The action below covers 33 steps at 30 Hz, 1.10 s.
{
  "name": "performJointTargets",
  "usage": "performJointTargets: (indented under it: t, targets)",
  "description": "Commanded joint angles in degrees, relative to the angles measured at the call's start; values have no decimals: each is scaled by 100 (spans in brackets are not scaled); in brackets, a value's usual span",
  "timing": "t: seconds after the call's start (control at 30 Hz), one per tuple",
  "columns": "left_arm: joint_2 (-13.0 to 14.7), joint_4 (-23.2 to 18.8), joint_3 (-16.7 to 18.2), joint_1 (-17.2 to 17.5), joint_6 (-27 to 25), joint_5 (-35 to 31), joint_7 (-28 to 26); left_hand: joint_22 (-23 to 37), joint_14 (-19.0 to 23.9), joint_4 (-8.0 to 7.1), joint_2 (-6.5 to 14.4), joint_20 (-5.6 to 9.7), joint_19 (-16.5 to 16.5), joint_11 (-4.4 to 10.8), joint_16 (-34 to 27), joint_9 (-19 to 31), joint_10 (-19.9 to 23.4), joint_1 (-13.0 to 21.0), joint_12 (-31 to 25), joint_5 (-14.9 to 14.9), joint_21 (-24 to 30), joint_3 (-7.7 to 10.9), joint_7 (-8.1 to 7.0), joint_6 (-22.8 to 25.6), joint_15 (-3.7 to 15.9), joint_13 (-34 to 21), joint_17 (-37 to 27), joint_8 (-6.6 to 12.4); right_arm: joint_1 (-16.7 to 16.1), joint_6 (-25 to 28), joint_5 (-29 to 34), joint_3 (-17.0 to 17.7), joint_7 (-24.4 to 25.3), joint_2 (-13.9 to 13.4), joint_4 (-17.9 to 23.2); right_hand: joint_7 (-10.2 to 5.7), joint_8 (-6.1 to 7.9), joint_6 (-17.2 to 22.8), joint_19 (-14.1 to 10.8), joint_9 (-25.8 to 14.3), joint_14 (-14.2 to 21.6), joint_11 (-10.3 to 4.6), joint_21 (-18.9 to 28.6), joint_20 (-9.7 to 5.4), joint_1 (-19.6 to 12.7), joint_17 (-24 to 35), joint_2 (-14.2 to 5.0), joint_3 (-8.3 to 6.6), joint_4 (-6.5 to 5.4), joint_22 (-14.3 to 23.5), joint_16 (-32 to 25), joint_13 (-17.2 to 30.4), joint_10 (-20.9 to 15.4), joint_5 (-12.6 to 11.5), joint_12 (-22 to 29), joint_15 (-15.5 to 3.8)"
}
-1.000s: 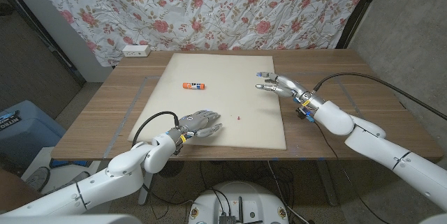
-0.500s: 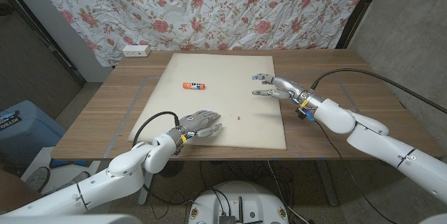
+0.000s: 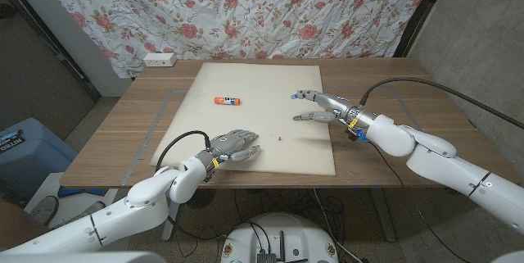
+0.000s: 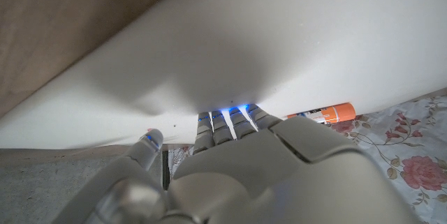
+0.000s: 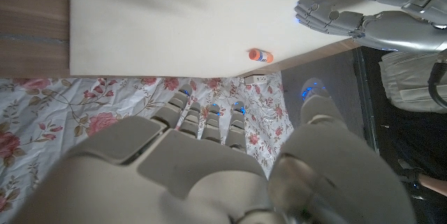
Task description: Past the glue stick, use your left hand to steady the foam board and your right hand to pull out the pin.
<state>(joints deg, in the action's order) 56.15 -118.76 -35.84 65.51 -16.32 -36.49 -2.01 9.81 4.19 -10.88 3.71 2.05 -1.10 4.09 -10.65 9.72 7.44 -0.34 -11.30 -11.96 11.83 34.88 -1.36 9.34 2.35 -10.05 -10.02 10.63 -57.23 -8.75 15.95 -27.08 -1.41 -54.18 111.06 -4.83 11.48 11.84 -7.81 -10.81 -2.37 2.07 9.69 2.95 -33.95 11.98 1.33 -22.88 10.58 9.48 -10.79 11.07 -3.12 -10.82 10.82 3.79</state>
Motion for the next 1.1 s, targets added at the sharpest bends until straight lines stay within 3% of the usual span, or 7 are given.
performJointTargets:
  t: [0.03, 0.3, 0.53, 1.1]
  targets:
    - [-73, 63, -33, -36, -10, -58, -57, 6, 36, 10, 778, 239, 42, -22, -4, 27, 26, 66, -4, -34, -18, 61, -3, 76, 207, -7, -7, 6, 88, 372, 356, -105, -240, -122, 305, -21, 28, -28, 130, -16, -65, 65, -14, -33, -66, 1, -15, -37, -30, 6, -1, 18, -42, -36, 38, 19]
    - [-91, 117, -59, -86, 71, -61, -50, 5, 44, 14, 779, 237, 43, -17, -2, 27, 39, 74, -4, -35, -24, 98, 0, 86, 210, -7, -5, 4, 197, 453, 599, -224, -386, -149, 362, 47, 19, -33, 181, -16, -126, 185, 18, -114, -96, -7, 17, -39, -55, 4, -5, 3, -1, -31, 20, 54]
    - [-127, 175, -87, -154, 115, -85, -30, 4, 53, 20, 780, 239, 45, 1, -1, 27, 44, 84, 0, -35, -30, 137, -3, 99, 207, -7, -4, 5, 274, 531, 840, -322, -494, -157, 391, 98, 7, -44, 85, -15, -83, 293, 75, -204, -117, -16, 40, -40, -73, 1, -39, -13, 22, -25, 12, 46]
    - [-226, 198, -140, -197, 31, -149, -22, 2, 50, 34, 776, 237, 59, -19, 11, 27, 63, 107, 5, -32, -40, 239, 4, 108, 211, -7, 0, -3, 389, 574, 1230, -472, -652, -149, 361, -17, 41, 56, -9, -19, -74, 229, 108, -211, -199, -26, 68, -63, -69, 0, -56, -27, 23, -21, 15, -8]
